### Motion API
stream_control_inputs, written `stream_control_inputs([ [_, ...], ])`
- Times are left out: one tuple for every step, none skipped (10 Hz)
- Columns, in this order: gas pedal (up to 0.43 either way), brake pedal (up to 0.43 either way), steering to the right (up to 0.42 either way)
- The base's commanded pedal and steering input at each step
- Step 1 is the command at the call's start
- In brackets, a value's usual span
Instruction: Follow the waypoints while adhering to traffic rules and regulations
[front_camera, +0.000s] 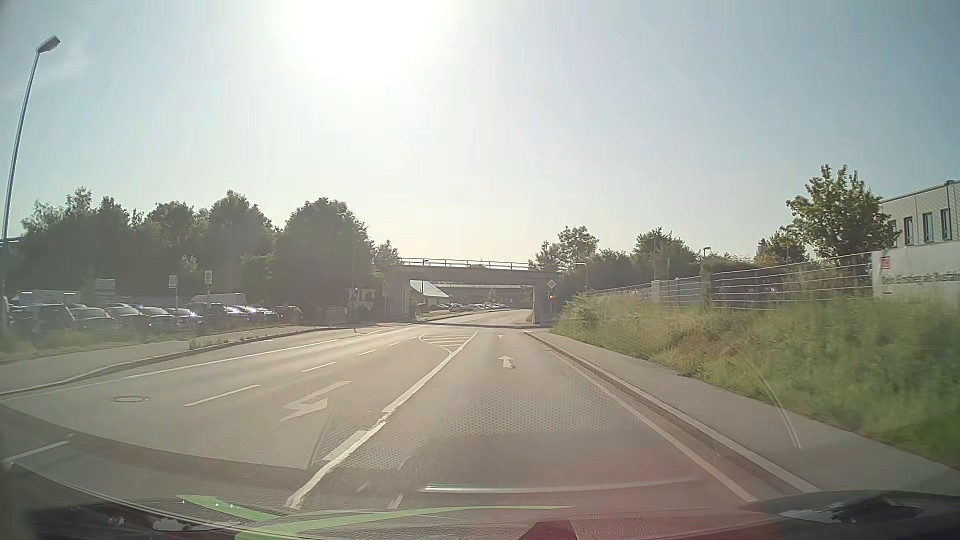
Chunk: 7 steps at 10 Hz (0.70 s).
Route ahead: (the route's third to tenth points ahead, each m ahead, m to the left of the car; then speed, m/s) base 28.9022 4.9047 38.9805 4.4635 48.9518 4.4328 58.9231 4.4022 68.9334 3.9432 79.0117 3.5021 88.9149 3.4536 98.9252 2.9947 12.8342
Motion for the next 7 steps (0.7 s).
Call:
stream_control_inputs([
  [0.0, 0.238, 0.001],
  [0.0, 0.262, 0.001],
  [0.0, 0.268, 0.001],
  [0.0, 0.28, 0.001],
  [0.0, 0.287, 0.0],
  [0.0, 0.293, 0.0],
  [0.0, 0.293, 0.0],
])
